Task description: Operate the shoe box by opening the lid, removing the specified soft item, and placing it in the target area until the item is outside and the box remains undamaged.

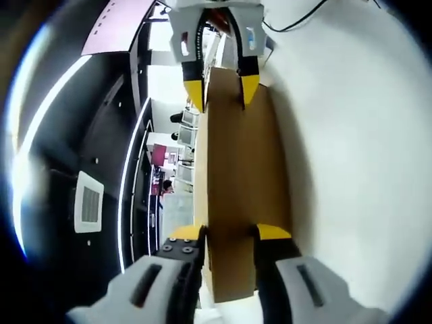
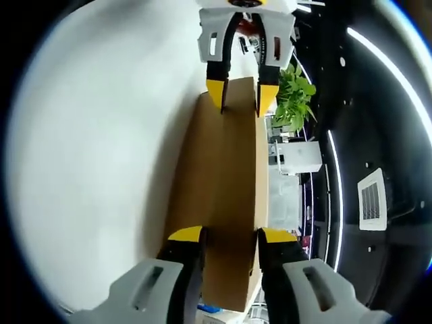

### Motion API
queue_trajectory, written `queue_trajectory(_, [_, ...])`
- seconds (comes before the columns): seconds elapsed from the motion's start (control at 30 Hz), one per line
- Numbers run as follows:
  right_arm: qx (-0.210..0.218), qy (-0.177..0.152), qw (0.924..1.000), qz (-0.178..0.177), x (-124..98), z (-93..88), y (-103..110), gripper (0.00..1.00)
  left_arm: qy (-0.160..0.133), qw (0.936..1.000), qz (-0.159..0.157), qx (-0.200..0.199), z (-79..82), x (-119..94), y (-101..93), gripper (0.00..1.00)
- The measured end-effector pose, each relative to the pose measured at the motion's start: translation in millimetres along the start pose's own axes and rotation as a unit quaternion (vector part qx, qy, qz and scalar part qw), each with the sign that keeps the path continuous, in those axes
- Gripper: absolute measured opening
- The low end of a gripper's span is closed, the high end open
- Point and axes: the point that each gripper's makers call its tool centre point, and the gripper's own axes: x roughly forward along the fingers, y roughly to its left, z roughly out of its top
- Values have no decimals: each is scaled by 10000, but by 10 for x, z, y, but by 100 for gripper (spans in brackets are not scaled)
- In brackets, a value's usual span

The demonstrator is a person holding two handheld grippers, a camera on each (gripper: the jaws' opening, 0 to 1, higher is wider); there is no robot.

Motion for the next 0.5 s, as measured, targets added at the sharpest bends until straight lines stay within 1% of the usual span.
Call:
queue_trajectory(0.07, [-9, -13, 10000, 9, 9, 0, 17, 31, -6, 10000, -5, -25, -20, 9, -29, 28])
queue_trajectory(0.3, [39, -38, 10000, 56, 17, 7, 28, 32, 6, 9999, 111, 32, 13, -28, -60, 28])
queue_trajectory(0.4, [1, -55, 9999, 130, 33, 24, 54, 36, 27, 9999, 155, 57, 9, -37, -68, 28])
queue_trajectory(0.43, [16, -3, 9999, 152, 35, 25, 60, 36, 20, 9999, 158, 53, 18, -46, -67, 28])
queue_trajectory(0.47, [-25, 43, 10000, 73, 21, 24, 32, 31, 9, 9999, 154, 36, 22, -52, -68, 28])
queue_trajectory(0.5, [-146, 43, 9999, 36, 0, 35, 8, 31, 4, 9999, 151, 30, 30, -64, -69, 28])
